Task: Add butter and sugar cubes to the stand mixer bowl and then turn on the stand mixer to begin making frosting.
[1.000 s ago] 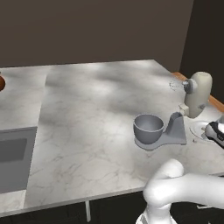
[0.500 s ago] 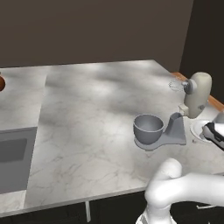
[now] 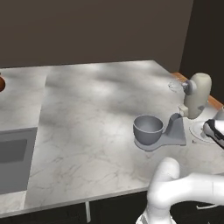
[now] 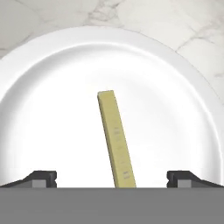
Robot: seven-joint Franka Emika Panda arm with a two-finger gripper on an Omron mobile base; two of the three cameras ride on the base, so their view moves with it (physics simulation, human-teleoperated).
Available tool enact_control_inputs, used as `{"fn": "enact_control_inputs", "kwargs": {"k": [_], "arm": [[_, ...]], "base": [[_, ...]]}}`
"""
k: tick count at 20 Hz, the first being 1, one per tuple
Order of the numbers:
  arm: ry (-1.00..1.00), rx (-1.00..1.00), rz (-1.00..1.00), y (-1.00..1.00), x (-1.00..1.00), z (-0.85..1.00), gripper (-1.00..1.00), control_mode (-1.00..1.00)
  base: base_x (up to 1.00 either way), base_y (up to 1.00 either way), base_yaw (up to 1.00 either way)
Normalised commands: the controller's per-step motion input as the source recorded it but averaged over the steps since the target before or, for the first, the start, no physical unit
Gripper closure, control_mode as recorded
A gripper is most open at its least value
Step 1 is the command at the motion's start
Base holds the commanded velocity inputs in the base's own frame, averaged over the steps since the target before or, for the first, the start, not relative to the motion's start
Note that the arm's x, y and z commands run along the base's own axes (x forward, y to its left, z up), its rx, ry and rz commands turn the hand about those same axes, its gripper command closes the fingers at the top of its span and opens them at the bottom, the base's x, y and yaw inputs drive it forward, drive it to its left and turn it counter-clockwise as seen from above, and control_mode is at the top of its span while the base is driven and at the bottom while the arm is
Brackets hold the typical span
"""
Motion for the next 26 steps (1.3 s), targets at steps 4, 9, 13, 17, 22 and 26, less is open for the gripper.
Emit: {"fn": "enact_control_inputs", "kwargs": {"k": [4,9,13,17,22,26], "arm": [[0.2,0.01,0.05,-0.15,0.35,0.03,-1.0,-1.0],[0.19,0.0,0.04,-0.08,0.29,-0.02,-1.0,-1.0],[0.14,0.02,0.03,-0.08,0.09,-0.1,-1.0,-1.0],[0.12,0.04,0.03,-0.15,0.0,-0.16,-1.0,-1.0],[0.1,0.09,0.02,-0.21,0.0,-0.21,-1.0,-1.0],[0.09,0.09,0.02,-0.18,0.0,-0.3,-1.0,-1.0]], "base": [[0.0,0.0,0.0],[0.0,0.0,0.0],[0.0,0.0,0.0],[0.0,0.0,0.0],[0.0,0.0,0.0],[0.0,0.0,0.0]]}}
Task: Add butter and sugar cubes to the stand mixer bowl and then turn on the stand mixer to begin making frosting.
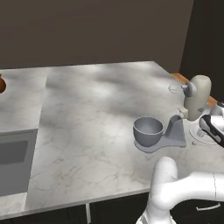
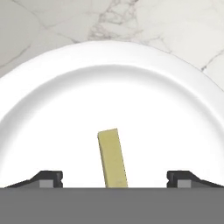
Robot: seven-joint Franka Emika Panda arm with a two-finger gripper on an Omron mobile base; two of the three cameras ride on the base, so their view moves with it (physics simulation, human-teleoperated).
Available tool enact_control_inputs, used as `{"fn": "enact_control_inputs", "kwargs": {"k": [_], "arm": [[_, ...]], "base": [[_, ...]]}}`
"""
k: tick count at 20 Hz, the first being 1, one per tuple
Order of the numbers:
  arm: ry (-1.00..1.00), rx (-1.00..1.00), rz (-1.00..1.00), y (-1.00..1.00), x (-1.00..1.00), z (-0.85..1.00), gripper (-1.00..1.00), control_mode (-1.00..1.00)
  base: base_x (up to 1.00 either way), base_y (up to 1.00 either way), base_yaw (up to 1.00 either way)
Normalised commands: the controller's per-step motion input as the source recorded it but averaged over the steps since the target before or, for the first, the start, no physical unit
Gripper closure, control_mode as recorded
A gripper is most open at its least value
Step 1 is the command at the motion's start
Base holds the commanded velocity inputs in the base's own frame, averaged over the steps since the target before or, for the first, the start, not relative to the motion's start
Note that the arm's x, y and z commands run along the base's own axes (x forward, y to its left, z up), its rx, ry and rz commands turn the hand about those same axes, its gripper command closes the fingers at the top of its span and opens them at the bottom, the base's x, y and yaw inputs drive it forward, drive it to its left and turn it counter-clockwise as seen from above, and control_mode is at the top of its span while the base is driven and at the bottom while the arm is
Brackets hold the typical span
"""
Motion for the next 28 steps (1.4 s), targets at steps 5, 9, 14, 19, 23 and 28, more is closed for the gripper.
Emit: {"fn": "enact_control_inputs", "kwargs": {"k": [5,9,14,19,23,28], "arm": [[0.13,0.04,0.01,-0.05,0.0,-0.43,-1.0,-1.0],[0.17,0.0,0.0,0.0,0.0,-0.58,1.0,-1.0],[0.05,0.02,0.0,-0.02,-0.04,-0.43,1.0,-1.0],[0.0,0.06,0.0,-0.14,-0.16,-0.17,1.0,-1.0],[0.0,0.03,0.0,-0.1,-0.16,0.0,1.0,-1.0],[0.0,0.0,0.0,0.0,-0.02,-0.02,1.0,-1.0]], "base": [[0.0,0.0,0.0],[0.0,0.0,0.0],[0.0,0.0,0.0],[0.0,0.0,0.0],[0.0,0.0,0.0],[0.0,0.0,0.0]]}}
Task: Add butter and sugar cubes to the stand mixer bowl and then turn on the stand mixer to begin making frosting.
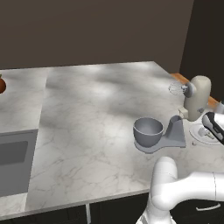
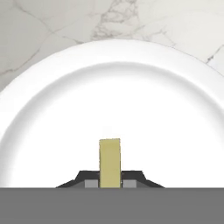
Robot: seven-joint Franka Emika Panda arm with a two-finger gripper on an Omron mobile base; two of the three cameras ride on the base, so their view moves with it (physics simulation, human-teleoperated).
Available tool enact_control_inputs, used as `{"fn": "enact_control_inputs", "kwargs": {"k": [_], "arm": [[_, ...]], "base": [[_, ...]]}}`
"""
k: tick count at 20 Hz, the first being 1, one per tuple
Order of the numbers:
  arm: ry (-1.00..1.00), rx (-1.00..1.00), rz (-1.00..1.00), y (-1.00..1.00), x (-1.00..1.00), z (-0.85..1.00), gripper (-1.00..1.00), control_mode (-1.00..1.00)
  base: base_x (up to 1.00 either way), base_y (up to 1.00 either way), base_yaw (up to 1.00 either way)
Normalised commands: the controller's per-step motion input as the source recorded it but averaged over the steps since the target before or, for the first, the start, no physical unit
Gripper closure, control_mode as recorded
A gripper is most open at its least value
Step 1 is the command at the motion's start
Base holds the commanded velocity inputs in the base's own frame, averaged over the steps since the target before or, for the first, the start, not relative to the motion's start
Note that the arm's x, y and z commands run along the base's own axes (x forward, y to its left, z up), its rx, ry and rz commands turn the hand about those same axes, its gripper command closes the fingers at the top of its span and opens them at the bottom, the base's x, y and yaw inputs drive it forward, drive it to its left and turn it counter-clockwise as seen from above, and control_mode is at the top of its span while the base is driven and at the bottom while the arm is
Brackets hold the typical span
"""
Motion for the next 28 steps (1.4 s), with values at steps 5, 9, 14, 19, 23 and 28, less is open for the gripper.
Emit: {"fn": "enact_control_inputs", "kwargs": {"k": [5,9,14,19,23,28], "arm": [[-0.13,-0.04,0.0,0.0,-0.52,0.27,1.0,-1.0],[-0.2,-0.13,0.0,0.04,-0.71,0.65,1.0,-1.0],[-0.16,-0.14,0.0,0.17,-0.76,0.71,1.0,-1.0],[-0.11,-0.12,0.0,0.37,-0.87,0.64,1.0,-1.0],[-0.12,-0.14,0.0,0.59,-0.85,0.54,1.0,-1.0],[-0.04,-0.11,0.0,0.73,-0.74,0.64,1.0,-1.0]], "base": [[0.0,0.0,0.0],[0.0,0.0,0.0],[0.0,0.0,0.0],[0.0,0.0,0.0],[0.0,0.0,0.0],[0.0,0.0,0.0]]}}
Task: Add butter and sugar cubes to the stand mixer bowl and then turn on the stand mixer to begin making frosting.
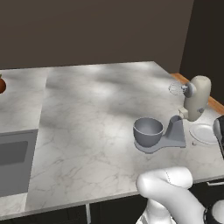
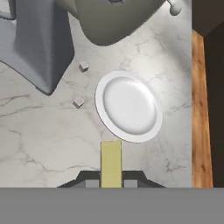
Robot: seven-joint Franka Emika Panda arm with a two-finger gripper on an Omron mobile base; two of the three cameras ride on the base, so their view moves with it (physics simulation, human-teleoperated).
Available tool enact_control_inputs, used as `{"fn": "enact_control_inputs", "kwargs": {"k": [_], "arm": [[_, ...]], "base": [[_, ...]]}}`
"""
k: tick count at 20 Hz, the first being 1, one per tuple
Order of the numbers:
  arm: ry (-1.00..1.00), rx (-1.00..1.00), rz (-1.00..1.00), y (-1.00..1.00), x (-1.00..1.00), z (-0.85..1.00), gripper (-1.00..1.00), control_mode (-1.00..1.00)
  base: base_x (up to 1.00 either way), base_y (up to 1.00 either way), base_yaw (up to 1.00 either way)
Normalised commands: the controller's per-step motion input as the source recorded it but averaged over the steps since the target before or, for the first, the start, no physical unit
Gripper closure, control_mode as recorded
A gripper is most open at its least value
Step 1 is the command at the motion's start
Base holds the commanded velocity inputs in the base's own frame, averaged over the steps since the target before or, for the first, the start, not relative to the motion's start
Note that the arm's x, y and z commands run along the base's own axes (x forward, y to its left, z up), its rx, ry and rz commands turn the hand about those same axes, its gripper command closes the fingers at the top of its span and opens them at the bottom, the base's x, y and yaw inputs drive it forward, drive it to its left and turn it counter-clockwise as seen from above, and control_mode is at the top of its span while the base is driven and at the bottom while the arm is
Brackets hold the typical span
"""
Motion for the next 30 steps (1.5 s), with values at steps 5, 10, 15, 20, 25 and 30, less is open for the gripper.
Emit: {"fn": "enact_control_inputs", "kwargs": {"k": [5,10,15,20,25,30], "arm": [[0.0,-0.1,0.0,0.78,-0.61,0.82,1.0,-1.0],[0.0,-0.09,0.0,0.83,-0.52,0.86,1.0,-1.0],[0.02,-0.05,0.0,0.93,-0.27,0.76,1.0,-1.0],[0.03,-0.02,0.0,1.0,-0.01,0.54,1.0,-1.0],[0.05,0.0,0.0,0.93,0.1,0.32,1.0,-1.0],[0.0,0.0,0.0,0.6,0.42,0.01,1.0,-1.0]], "base": [[0.0,0.0,0.0],[0.0,0.0,0.0],[0.0,0.0,0.0],[0.0,0.0,0.0],[0.0,0.0,0.0],[0.0,0.0,0.0]]}}
